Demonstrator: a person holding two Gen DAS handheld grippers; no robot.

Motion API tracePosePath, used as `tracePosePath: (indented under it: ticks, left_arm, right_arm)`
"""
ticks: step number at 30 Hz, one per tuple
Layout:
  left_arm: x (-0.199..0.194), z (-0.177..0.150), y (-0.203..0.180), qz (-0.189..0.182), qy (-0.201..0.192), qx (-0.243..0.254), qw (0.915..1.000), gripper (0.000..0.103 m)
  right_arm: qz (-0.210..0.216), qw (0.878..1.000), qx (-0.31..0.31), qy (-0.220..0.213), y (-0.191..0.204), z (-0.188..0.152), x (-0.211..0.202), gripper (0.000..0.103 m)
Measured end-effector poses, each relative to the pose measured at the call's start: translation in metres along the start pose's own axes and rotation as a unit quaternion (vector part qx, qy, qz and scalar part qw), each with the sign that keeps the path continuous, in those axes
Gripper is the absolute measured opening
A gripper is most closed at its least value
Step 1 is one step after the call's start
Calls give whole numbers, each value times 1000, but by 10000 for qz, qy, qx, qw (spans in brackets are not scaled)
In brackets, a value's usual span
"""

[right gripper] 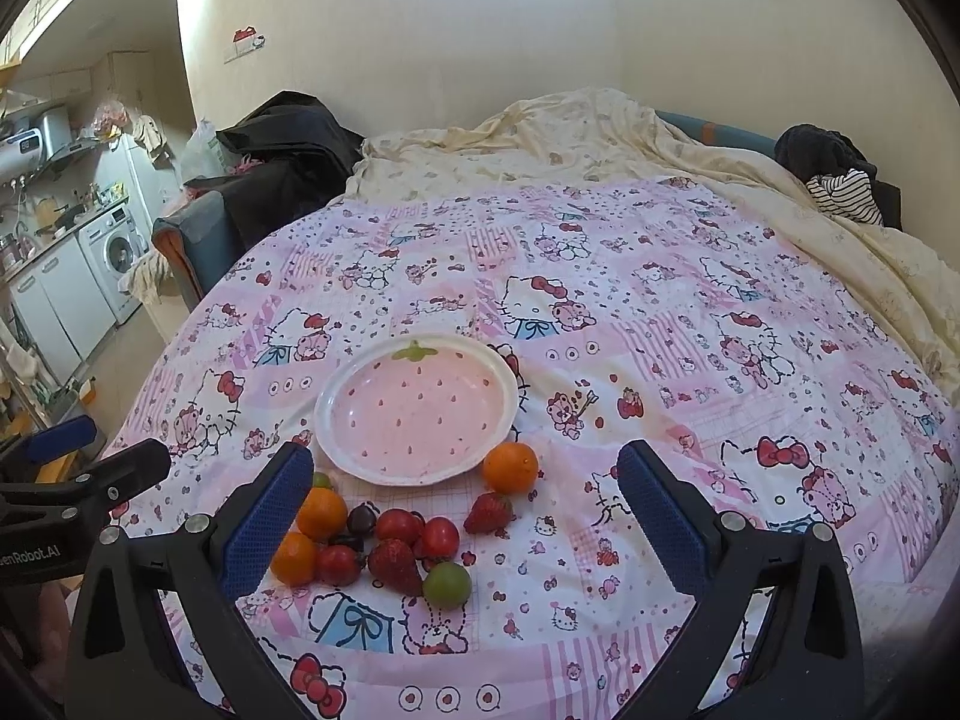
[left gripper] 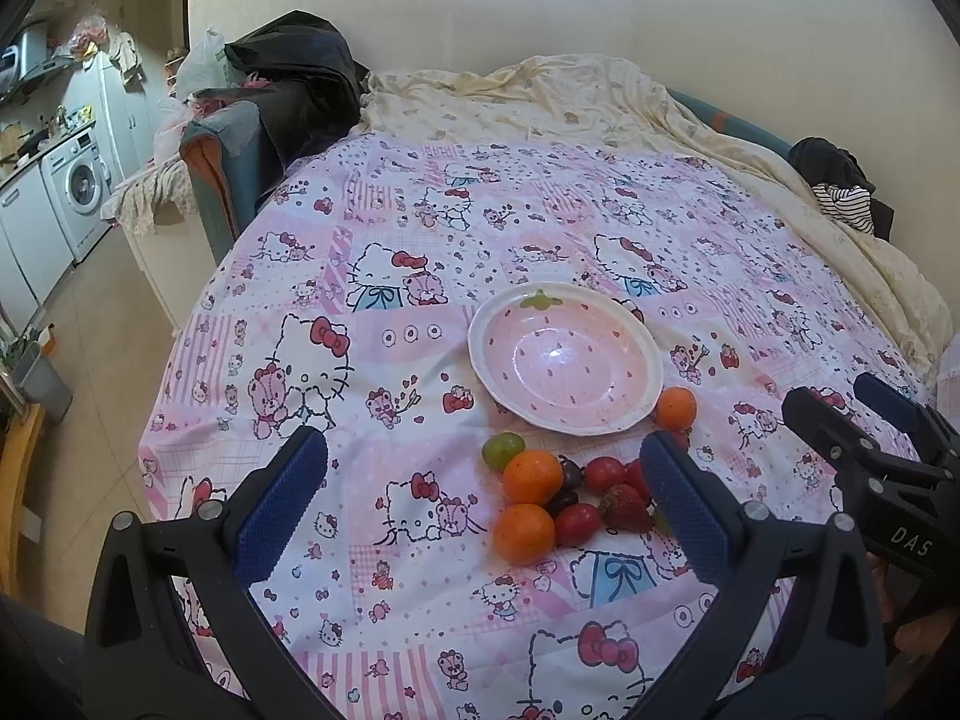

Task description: Organize fruits

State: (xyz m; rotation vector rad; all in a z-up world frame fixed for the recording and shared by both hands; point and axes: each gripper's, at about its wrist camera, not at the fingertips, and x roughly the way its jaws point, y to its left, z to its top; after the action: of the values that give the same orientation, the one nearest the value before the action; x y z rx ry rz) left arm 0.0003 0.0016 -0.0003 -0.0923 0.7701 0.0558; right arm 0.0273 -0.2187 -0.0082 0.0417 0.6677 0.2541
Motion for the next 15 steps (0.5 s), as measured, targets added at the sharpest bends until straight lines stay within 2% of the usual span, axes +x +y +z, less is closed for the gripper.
tracePosePath:
  ticks: [15]
  left_arm:
    - [-1,0,1,-4,-30,7,10000,103]
  right_arm:
    - [-24,10000,-27,4,1,0,0,103]
